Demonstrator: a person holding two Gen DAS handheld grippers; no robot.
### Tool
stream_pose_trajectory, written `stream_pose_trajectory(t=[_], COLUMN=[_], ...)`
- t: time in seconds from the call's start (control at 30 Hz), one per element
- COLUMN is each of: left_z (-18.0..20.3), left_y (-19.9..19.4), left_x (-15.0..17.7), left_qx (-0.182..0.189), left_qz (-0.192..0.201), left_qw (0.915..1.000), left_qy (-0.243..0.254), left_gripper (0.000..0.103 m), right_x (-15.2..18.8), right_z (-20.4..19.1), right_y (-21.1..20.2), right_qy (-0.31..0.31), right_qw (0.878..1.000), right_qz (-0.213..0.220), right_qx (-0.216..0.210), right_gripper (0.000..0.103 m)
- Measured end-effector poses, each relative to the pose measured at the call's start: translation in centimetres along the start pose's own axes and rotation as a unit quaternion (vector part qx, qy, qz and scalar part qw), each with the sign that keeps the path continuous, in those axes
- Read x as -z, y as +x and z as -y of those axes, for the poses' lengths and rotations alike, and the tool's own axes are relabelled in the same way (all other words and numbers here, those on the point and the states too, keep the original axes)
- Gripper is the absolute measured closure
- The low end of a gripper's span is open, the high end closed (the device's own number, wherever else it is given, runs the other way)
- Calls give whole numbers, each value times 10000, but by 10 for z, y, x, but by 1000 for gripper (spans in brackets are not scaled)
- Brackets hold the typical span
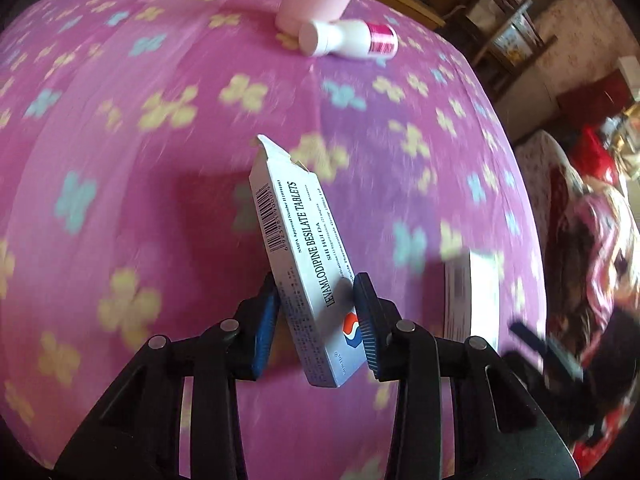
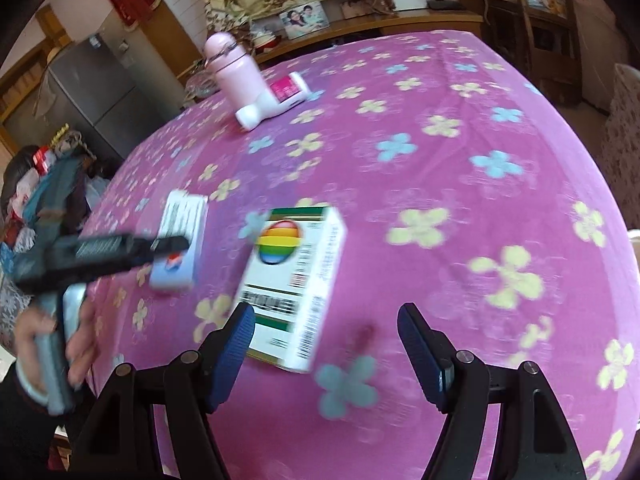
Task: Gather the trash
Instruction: 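Close the left tool on the white tablet box while the right tool lifts the rainbow box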
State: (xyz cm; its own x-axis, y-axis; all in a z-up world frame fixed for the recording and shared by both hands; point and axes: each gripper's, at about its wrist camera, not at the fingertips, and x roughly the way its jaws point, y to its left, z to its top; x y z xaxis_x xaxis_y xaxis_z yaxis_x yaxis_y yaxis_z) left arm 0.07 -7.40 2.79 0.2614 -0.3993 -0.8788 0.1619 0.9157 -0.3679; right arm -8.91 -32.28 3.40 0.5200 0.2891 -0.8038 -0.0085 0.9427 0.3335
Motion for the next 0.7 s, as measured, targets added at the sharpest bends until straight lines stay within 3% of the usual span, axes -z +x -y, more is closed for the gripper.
stream_pose_trajectory(t=[0.1,0.17,0.2,0.23,0.27,0.37,0.53,0.63,0.7], left_z=[-11,-13,-13,-13,-11,-7,-3,1,5], left_y=[-11,-19,-21,-25,-28,-27,-12,-4,-1], left_x=[16,21,23,25,27,28,28,28,30], left_qx=[46,-153,-211,-274,-310,-405,-803,-1143,-1349], left_qz=[-49,120,200,323,410,510,558,689,695], left_qw=[10000,9998,9995,9990,9986,9977,9952,9911,9884], left_qy=[11,70,89,111,129,162,7,7,62], left_gripper=[66,54,43,41,40,37,37,37,37], right_x=[-5,-8,-10,-10,-9,-3,11,13,13], right_z=[-22,-32,-35,-37,-38,-33,-22,-20,-21], right_y=[18,32,39,42,41,32,9,3,4], right_qy=[-197,-325,-388,-473,-545,-582,-631,-622,-625], right_qw=[9997,9987,9981,9974,9969,9970,9965,9958,9957], right_qz=[-50,-89,-131,-125,-62,-110,-141,-97,-33], right_qx=[155,373,455,521,565,507,530,663,685], right_gripper=[25,25,25,26,43,45,45,29,28])
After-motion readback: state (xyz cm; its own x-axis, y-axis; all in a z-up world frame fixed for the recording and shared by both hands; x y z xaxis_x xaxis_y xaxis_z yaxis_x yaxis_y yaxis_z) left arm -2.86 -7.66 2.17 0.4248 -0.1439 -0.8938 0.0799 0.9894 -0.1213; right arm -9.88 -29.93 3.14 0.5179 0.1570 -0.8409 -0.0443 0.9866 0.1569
